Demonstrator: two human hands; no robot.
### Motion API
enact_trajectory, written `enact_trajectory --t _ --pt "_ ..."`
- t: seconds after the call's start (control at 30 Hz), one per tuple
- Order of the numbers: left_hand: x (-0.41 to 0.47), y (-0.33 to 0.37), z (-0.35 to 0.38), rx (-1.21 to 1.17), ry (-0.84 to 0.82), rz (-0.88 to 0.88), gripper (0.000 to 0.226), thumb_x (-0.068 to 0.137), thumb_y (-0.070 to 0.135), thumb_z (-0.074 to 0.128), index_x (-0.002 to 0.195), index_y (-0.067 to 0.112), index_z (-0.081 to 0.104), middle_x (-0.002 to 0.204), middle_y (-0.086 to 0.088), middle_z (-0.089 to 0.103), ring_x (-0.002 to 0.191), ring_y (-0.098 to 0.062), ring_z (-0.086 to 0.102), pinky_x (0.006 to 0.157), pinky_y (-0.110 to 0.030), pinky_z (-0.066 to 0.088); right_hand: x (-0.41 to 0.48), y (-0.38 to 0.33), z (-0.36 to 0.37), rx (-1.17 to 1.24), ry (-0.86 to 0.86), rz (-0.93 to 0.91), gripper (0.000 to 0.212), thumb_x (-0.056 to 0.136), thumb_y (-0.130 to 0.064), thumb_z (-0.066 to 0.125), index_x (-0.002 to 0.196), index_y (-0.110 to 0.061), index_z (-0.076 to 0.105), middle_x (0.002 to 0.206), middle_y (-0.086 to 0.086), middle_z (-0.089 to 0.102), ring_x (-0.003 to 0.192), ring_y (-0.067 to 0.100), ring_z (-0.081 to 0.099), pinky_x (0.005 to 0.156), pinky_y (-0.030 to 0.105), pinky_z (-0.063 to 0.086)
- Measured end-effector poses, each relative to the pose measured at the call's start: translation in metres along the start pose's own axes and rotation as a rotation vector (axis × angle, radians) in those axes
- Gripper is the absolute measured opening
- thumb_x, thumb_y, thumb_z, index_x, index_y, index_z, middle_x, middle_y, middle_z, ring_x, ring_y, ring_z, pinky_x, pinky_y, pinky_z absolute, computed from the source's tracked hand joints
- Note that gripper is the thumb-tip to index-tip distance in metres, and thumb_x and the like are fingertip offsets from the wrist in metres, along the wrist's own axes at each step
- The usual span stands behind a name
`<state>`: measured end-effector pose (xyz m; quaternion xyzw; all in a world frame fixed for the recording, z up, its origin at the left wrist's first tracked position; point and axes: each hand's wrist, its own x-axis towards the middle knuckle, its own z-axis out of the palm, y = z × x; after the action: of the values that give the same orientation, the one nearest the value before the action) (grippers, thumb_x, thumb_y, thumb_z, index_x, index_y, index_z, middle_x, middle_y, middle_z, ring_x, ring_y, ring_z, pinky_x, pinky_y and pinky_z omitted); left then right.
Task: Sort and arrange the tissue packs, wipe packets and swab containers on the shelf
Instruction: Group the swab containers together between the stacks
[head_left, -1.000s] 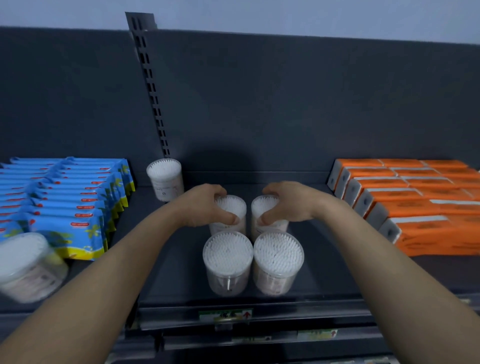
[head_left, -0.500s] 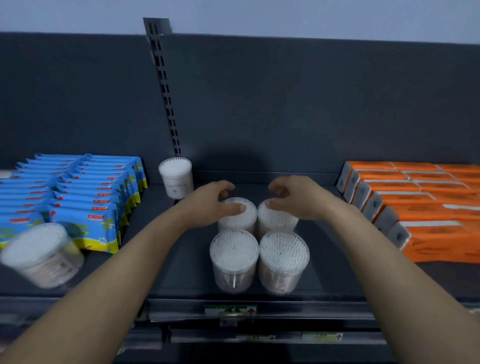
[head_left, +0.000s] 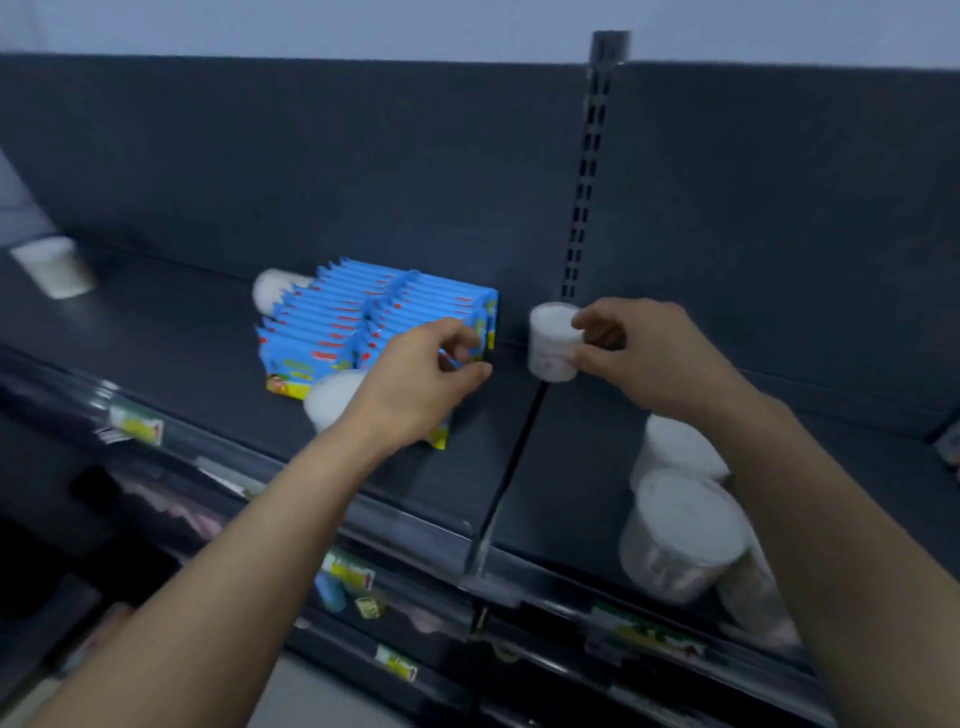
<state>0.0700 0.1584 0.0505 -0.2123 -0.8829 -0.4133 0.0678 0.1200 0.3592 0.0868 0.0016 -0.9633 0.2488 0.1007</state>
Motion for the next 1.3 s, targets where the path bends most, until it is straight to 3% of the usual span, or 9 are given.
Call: enact_trajectory --t 0.1,0.23,0.5,0.67,0.77,1.0,1.3 --pt "-0.002 -0.037 -0.039 -0.009 0.050 -0.030 0.011 0.082 0.020 0.068 0.090 0.021 0.060 0.083 0.004 0.057 0.064 -0.008 0.051 0.067 -0.024 0.042 0.020 -0.041 0.024 -0.023 0.002 -0.054 0.035 0.084 -0.034 0.066 0.115 -0.017 0.063 0.107 0.000 0.065 0.100 0.016 0.059 0.090 0.032 0.046" --pt "0.002 -0.087 -0.094 -0.007 0.098 -0.053 0.011 0.082 0.019 0.068 0.091 0.021 0.061 0.078 0.007 0.055 0.059 -0.005 0.049 0.062 -0.018 0.041 0.050 -0.098 0.062 -0.073 -0.058 -0.090 0.043 0.084 -0.038 0.066 0.121 -0.018 0.060 0.113 -0.001 0.062 0.102 0.013 0.056 0.082 0.020 0.039" --pt "0.016 -0.178 -0.193 0.037 0.146 -0.057 0.013 0.080 0.017 0.069 0.092 0.017 0.064 0.078 0.003 0.061 0.065 -0.006 0.054 0.068 -0.019 0.042 0.114 -0.205 0.127 -0.094 -0.108 -0.127 0.044 0.086 -0.037 0.064 0.123 -0.016 0.057 0.121 0.003 0.061 0.112 0.019 0.055 0.094 0.029 0.041" --pt "0.025 -0.226 -0.240 0.054 0.205 -0.123 0.013 0.081 0.020 0.069 0.093 0.020 0.063 0.081 0.003 0.062 0.069 -0.011 0.055 0.070 -0.022 0.044 0.157 -0.248 0.155 -0.133 -0.144 -0.153 0.045 0.085 -0.040 0.063 0.124 -0.019 0.056 0.120 0.003 0.061 0.110 0.021 0.056 0.092 0.032 0.045" --pt "0.034 -0.251 -0.259 0.064 0.249 -0.167 0.014 0.082 0.020 0.069 0.094 0.019 0.063 0.082 0.003 0.063 0.072 -0.013 0.057 0.073 -0.026 0.045 0.191 -0.266 0.168 -0.195 -0.184 -0.202 0.046 0.084 -0.040 0.063 0.125 -0.018 0.055 0.120 0.003 0.061 0.112 0.022 0.055 0.091 0.031 0.045" --pt "0.075 -0.283 -0.276 0.117 0.269 -0.228 0.019 0.084 0.023 0.067 0.101 0.019 0.062 0.091 0.002 0.063 0.082 -0.014 0.061 0.069 -0.019 0.044 0.288 -0.285 0.203 -0.269 -0.344 -0.221 0.058 0.082 -0.039 0.068 0.131 -0.017 0.048 0.129 0.004 0.054 0.112 0.023 0.053 0.095 0.037 0.046" --pt "0.129 -0.329 -0.278 0.148 0.166 -0.257 0.023 0.085 0.025 0.065 0.106 0.019 0.061 0.096 0.003 0.062 0.087 -0.013 0.061 0.073 -0.023 0.046 0.363 -0.271 0.267 -0.557 -0.655 -0.036 0.081 0.072 -0.049 0.074 0.137 -0.015 0.042 0.137 0.006 0.048 0.118 0.028 0.051 0.096 0.042 0.047"
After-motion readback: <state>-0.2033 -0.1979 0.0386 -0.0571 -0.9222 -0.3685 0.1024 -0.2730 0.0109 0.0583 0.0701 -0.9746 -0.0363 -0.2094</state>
